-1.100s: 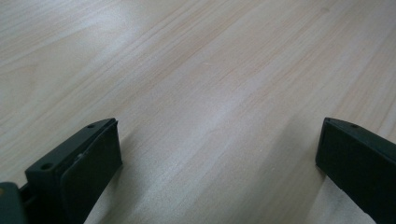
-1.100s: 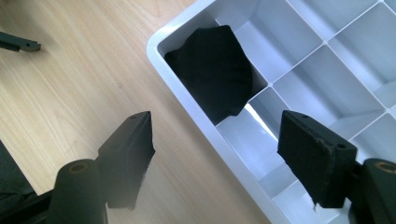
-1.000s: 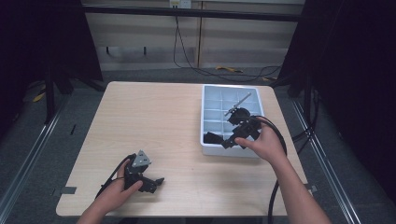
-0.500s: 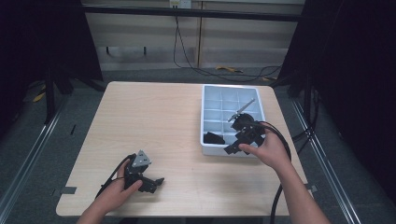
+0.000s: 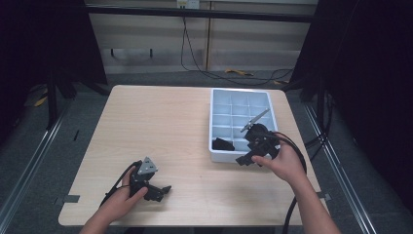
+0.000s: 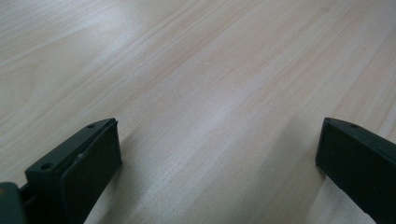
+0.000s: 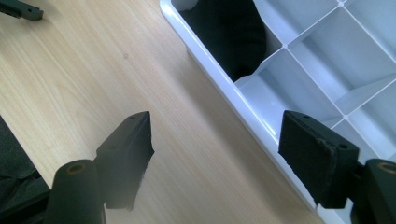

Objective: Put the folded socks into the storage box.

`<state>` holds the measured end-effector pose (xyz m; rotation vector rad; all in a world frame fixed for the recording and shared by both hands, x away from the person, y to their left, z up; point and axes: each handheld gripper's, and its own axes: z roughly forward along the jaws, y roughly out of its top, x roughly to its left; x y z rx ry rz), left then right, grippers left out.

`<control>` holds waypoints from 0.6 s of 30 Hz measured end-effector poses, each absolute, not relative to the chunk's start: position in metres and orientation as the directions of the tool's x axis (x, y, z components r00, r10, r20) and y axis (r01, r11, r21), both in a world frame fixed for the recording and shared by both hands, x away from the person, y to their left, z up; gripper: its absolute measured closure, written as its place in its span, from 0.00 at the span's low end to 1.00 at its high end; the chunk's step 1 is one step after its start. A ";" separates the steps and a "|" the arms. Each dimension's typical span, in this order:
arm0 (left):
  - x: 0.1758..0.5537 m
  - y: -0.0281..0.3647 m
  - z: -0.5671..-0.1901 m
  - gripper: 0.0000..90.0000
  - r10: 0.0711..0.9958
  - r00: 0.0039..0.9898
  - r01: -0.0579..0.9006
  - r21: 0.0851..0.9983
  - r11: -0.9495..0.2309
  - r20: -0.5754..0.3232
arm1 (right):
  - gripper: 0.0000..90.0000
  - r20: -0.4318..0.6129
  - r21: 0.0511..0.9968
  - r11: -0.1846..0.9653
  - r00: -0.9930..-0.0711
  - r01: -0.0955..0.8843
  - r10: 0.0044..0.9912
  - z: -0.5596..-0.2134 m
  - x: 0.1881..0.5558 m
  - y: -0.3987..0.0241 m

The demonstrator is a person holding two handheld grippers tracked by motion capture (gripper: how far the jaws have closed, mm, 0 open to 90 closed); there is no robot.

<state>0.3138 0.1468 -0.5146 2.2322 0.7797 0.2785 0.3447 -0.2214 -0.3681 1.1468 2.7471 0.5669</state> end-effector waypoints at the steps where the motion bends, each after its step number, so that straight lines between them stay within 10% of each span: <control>1: 0.314 0.147 -0.515 0.00 0.609 0.792 0.448 0.712 -0.541 -0.035 | 0.28 0.047 0.385 0.639 -0.706 0.666 0.707 -0.368 0.343 -0.222; 18: 0.314 0.147 -0.515 0.00 0.610 0.791 0.449 0.712 -0.540 -0.036 | 0.28 0.043 0.399 0.629 -0.699 0.667 0.714 -0.383 0.327 -0.236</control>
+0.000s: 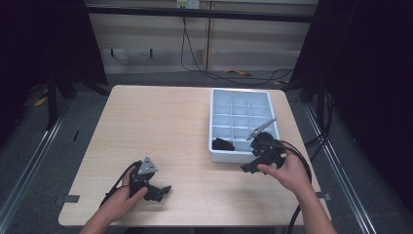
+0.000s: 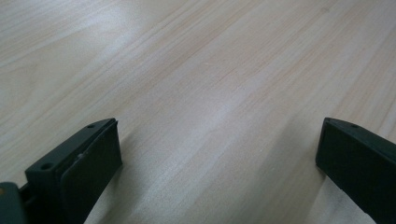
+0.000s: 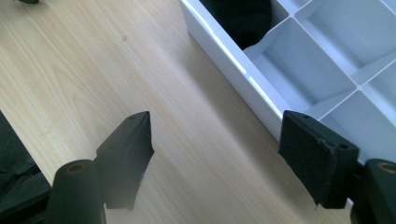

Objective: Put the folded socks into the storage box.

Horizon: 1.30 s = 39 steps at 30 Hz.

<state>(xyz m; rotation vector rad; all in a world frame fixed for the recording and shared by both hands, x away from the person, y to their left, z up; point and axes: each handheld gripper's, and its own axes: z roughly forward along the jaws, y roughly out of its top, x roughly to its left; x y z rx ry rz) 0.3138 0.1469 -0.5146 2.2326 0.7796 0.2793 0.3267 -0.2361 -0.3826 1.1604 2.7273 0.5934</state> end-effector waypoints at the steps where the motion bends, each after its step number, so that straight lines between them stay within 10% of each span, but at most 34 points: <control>1: 0.314 0.147 -0.515 0.00 0.610 0.792 0.448 0.712 -0.541 -0.035 | 0.28 0.049 0.402 0.626 -0.698 0.668 0.714 -0.384 0.325 -0.238; 39: 0.313 0.146 -0.515 0.00 0.621 0.783 0.456 0.713 -0.532 -0.038 | 0.29 0.063 0.438 0.571 -0.658 0.694 0.751 -0.421 0.295 -0.277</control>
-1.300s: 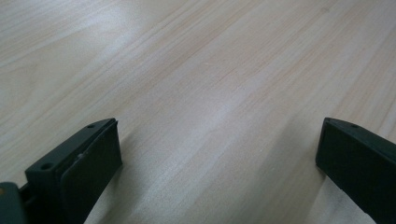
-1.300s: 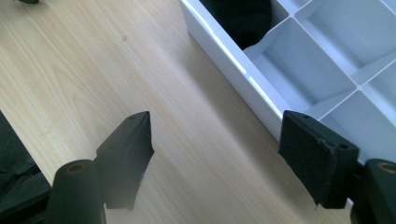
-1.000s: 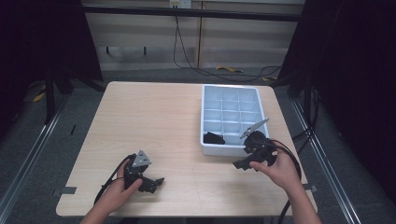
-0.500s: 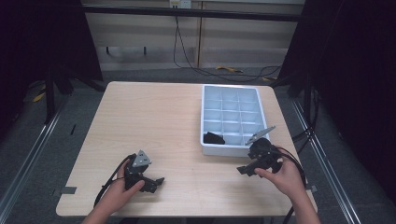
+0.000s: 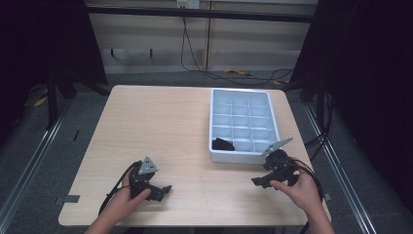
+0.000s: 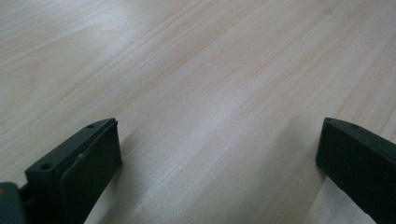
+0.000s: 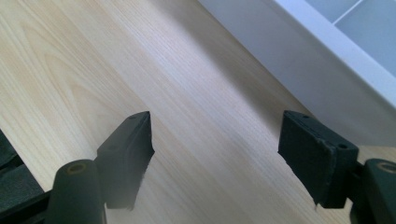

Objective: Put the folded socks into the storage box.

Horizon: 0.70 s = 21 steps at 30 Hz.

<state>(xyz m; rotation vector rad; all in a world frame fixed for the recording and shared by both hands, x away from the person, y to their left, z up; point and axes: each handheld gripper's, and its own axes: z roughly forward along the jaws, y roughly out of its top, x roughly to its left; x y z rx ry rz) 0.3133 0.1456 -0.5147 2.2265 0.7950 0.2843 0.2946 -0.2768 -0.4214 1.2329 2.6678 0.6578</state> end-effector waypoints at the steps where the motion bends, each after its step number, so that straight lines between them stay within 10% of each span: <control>1: 0.313 0.146 -0.515 0.00 0.621 0.783 0.456 0.713 -0.533 -0.037 | 0.29 0.064 0.437 0.569 -0.655 0.697 0.753 -0.423 0.294 -0.278; 21: 0.312 0.145 -0.514 0.00 0.623 0.781 0.459 0.710 -0.534 -0.036 | 0.28 0.032 0.423 0.583 -0.655 0.694 0.755 -0.445 0.286 -0.289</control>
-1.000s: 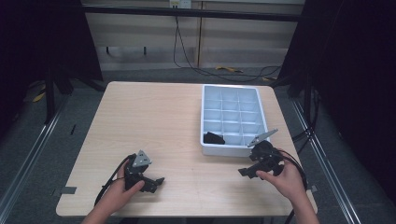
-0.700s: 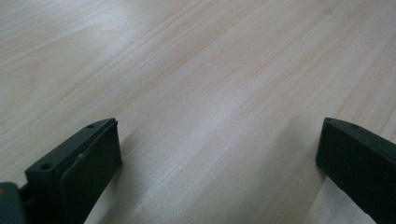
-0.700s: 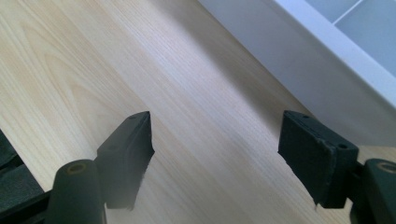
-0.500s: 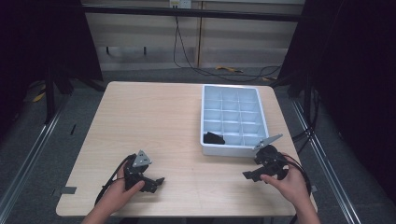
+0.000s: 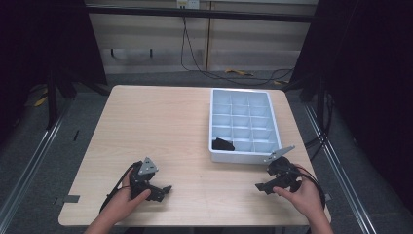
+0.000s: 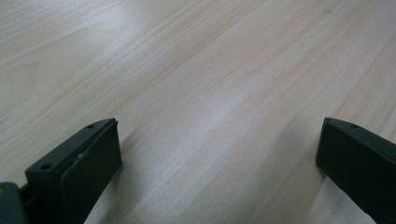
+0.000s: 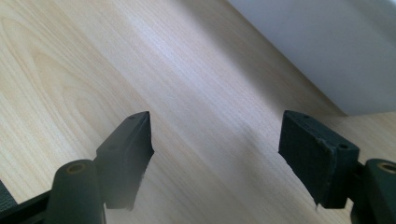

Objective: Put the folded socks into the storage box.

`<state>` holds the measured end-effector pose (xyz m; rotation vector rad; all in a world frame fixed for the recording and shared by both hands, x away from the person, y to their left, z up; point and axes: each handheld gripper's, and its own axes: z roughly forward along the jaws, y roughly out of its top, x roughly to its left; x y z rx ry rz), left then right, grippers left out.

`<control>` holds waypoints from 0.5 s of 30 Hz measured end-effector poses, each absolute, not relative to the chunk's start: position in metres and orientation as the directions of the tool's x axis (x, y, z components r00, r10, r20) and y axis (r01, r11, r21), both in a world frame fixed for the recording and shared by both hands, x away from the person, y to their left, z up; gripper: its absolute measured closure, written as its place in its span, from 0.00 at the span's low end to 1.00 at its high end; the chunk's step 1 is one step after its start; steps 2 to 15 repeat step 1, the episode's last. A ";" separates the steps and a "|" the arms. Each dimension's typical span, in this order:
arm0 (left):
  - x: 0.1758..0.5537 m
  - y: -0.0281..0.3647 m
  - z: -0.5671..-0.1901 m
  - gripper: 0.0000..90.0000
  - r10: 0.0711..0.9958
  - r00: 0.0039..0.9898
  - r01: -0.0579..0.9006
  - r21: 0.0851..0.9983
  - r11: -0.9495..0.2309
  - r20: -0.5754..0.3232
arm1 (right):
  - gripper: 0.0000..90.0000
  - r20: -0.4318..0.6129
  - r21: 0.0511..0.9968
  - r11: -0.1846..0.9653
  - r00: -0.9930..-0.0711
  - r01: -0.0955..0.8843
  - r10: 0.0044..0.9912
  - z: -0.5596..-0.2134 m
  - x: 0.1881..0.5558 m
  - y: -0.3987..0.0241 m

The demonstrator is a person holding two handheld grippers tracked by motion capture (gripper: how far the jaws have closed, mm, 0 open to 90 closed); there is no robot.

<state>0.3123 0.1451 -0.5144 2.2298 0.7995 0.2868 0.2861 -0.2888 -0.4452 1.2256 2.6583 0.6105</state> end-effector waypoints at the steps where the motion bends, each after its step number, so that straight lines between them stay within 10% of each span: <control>1: 0.312 0.145 -0.514 0.00 0.623 0.781 0.459 0.710 -0.534 -0.036 | 0.28 0.034 0.417 0.585 -0.655 0.696 0.755 -0.445 0.286 -0.288; 15: 0.312 0.145 -0.514 0.00 0.623 0.781 0.459 0.710 -0.534 -0.036 | 0.28 0.034 0.417 0.585 -0.655 0.696 0.755 -0.445 0.286 -0.288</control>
